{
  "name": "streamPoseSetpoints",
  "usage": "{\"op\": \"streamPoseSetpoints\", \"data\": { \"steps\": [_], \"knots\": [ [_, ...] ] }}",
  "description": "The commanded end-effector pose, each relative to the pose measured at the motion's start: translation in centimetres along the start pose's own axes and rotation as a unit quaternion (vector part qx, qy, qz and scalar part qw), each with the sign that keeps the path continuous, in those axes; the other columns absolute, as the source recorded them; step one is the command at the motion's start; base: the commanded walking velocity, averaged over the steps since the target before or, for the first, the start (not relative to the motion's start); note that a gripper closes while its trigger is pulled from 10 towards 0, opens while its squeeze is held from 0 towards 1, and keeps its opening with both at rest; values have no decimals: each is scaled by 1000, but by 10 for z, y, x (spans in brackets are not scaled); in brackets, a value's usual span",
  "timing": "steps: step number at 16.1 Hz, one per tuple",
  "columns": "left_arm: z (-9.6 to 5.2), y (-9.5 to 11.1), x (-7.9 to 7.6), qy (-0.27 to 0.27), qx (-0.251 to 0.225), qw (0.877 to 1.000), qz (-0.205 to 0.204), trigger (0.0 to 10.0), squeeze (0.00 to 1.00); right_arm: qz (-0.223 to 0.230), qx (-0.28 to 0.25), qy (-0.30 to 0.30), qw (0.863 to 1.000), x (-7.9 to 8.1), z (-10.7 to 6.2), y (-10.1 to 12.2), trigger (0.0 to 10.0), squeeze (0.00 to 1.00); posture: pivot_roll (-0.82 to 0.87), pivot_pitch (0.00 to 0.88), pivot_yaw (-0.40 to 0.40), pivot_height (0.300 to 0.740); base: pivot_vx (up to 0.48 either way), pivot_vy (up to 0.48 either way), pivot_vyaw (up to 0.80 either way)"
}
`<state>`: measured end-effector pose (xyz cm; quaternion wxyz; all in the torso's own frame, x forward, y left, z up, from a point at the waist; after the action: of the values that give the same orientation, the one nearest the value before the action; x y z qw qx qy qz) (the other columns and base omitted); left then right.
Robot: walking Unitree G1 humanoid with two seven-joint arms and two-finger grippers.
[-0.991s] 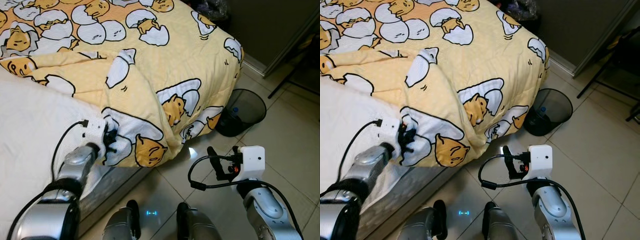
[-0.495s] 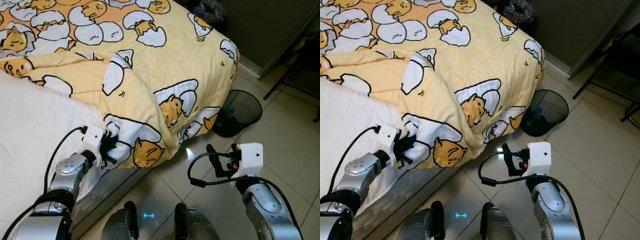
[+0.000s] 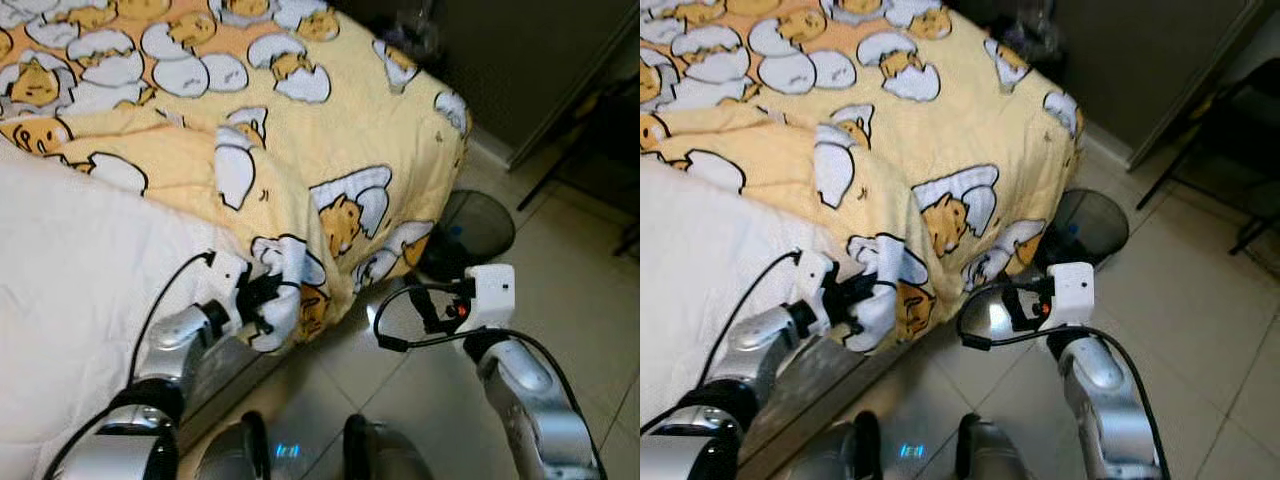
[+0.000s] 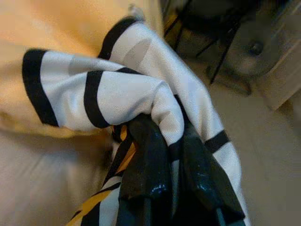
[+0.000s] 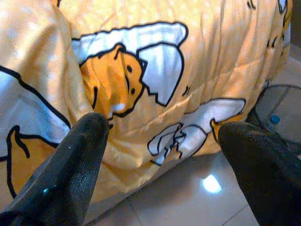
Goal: Clean up the room
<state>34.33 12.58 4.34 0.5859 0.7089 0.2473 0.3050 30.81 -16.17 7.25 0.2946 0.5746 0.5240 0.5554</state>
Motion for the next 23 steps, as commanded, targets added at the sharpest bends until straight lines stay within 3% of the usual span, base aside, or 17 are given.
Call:
{"op": "streamPoseSetpoints", "data": {
  "steps": [1, 4, 9, 11, 18, 23],
  "knots": [
    [6, 10, -6, -17, -27, 999, -1, 0, 0, 2, -12, -8, 1000, -11, 0, 8, 10000, 0, -121, 62, -75, 740, 0, 0, 0],
    [9, 15, -17, -28, -57, 998, -16, 0, 0, -3, -18, -13, 1000, -22, 7, 13, 10000, 0, -99, 15, -78, 740, 0, 0, 0],
    [34, 35, -68, -88, -115, 988, -46, 0, 0, -6, -24, -18, 1000, -33, 18, 18, 10000, 0, -75, 0, -87, 740, 0, 0, 0],
    [38, 38, -83, -104, -125, 985, -57, 0, 0, -7, -29, -16, 999, -32, 21, 20, 10000, 0, -69, 0, -87, 740, 0, 0, 0],
    [31, 27, -96, -106, -104, 986, -70, 0, 0, -6, -31, -14, 999, -35, 22, 17, 10000, 0, -64, 0, -80, 740, 0, 0, 0],
    [27, 25, -90, -93, -90, 990, -60, 0, 0, 1, -33, -15, 999, -32, 22, 11, 10000, 0, -60, 0, -68, 740, 0, 0, 0]
  ]
}}
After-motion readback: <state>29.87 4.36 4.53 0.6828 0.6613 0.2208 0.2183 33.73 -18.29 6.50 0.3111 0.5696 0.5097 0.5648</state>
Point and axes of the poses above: a point about 5 cm out from each wrist's last joint towards the gripper, its own z axis pointing out of the wrist towards the gripper, its own y axis along the axis of the wrist's last joint, x = y × z, the point moved 5 cm from there along z, pointing out of the wrist towards the gripper, and after that the axes turned 14 degrees about z, right-handed, at the moved point
